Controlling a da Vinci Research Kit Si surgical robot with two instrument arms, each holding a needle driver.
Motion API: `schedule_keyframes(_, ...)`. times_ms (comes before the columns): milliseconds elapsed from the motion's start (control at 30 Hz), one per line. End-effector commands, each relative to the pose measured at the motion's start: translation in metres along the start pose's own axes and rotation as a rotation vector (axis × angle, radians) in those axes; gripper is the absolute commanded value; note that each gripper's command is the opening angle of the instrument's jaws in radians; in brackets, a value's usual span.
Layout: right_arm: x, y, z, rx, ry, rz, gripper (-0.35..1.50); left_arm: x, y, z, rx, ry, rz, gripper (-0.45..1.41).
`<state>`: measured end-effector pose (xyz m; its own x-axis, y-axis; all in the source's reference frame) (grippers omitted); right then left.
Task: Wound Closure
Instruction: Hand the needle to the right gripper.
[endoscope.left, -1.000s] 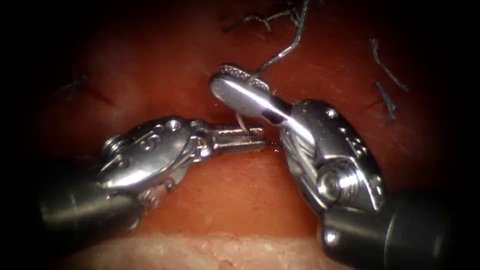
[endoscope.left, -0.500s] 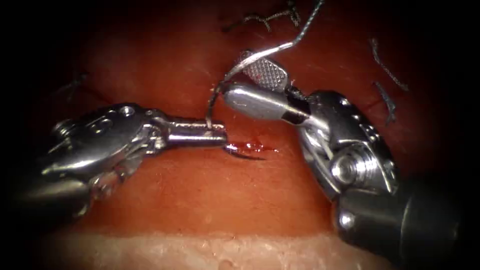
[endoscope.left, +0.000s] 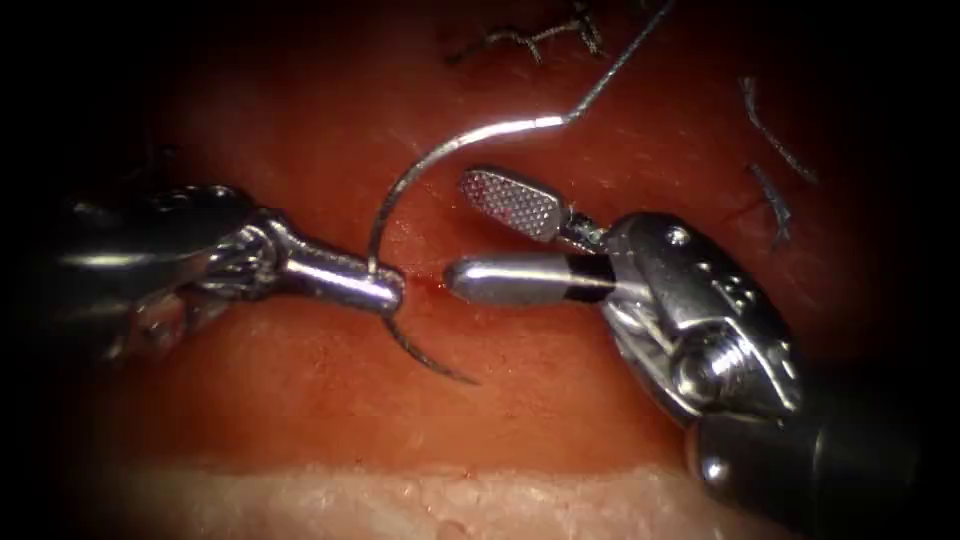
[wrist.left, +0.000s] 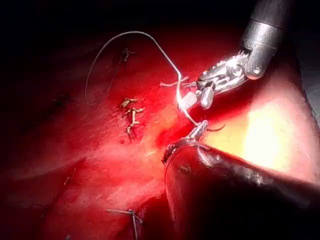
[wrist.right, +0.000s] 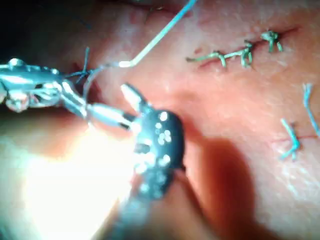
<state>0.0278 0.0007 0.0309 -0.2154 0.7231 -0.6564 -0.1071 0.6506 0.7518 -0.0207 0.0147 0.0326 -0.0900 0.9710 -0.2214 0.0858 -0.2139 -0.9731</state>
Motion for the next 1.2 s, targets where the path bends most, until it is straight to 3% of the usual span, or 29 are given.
schedule_keyframes(33,-0.0003,0.0005,0.0007,0.012,0.014,-0.02,1.04,0.0002,-0.0006,0.0004,-0.025,0.0,-0.027,-0.45)
schedule_keyframes(200,0.0013,0.0006,0.0011,0.035,0.059,-0.124,0.84,-0.0002,-0.0005,0.0005,-0.104,-0.009,-0.12,-0.45)
schedule_keyframes(367,0.0025,0.0001,0.0013,0.04,0.09,-0.179,0.71,-0.0005,-0.0007,0.0007,-0.129,-0.032,-0.152,-0.45)
schedule_keyframes(567,0.0028,0.0,0.0015,0.051,0.096,-0.197,0.42,-0.0007,-0.0005,0.0008,-0.141,-0.046,-0.158,-0.45)
schedule_keyframes(633,0.003,0.0,0.0014,0.053,0.097,-0.207,0.19,-0.0008,-0.0005,0.0009,-0.142,-0.048,-0.158,-0.45)
schedule_keyframes(700,0.0031,0.0,0.0014,0.056,0.096,-0.206,-0.35,-0.0008,-0.0005,0.001,-0.141,-0.048,-0.158,-0.45)
schedule_keyframes(1067,0.0028,0.0,0.0006,0.044,0.044,-0.212,-0.35,-0.0009,0.0,0.0014,-0.135,-0.034,-0.167,-0.45)
schedule_keyframes(1100,0.0029,0.0,0.0005,0.041,0.044,-0.211,-0.35,-0.0007,0.0,0.0015,-0.122,-0.023,-0.168,-0.25)
schedule_keyframes(1133,0.0031,0.0,0.0005,0.034,0.04,-0.21,-0.35,-0.0006,0.0,0.0016,-0.103,-0.004,-0.141,0.14)
schedule_keyframes(1200,0.0034,0.0,0.0004,0.015,0.022,-0.208,-0.35,-0.0004,-0.0001,0.0019,-0.062,0.021,0.006,0.59)
